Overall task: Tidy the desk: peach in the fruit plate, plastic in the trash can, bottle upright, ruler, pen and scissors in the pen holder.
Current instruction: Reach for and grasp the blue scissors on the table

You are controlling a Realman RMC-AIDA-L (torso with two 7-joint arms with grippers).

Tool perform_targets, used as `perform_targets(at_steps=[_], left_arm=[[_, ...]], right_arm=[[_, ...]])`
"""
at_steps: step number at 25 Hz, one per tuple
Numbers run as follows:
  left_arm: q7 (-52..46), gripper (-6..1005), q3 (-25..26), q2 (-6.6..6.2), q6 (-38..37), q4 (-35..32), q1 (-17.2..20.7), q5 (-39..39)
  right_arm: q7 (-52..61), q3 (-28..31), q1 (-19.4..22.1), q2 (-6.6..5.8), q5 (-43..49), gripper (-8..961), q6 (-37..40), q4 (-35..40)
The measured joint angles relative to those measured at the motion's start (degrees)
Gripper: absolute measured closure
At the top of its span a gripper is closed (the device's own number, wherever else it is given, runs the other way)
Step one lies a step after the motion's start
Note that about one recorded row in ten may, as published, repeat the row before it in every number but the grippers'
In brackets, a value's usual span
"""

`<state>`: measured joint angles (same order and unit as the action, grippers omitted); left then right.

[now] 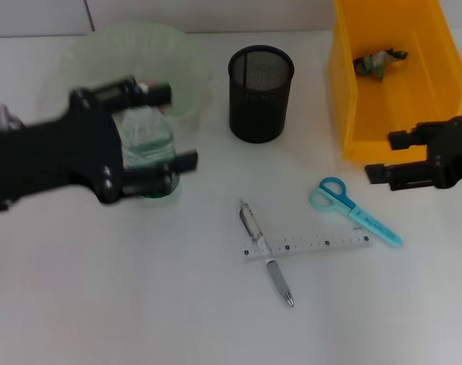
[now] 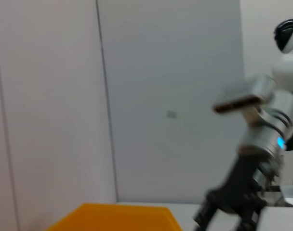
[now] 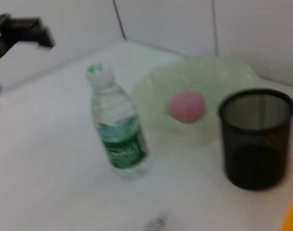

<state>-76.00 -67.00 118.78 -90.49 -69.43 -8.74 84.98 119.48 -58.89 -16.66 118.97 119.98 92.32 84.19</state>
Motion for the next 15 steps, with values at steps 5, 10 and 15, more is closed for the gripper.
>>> perform_targets(at_steps=[5, 10, 15], left_arm=[[15.0, 185, -2.2, -0.12, -1.4, 20.4, -2.3, -1.1], [26.7, 185, -1.8, -0.21, -2.4, 34.5, -4.0, -5.2], [27.5, 184, -1.7, -0.2, -1.6, 36.6, -4.3, -5.5]], right_arm=[[17.9, -0.8, -8.0, 0.12, 14.3, 172, 9.2, 12.7], [31.9, -4.3, -16.4, 0.01, 27.7, 176, 13.2, 12.1], [36.3, -11.7, -19.7, 0.32, 33.6, 193, 10.6, 5.8]])
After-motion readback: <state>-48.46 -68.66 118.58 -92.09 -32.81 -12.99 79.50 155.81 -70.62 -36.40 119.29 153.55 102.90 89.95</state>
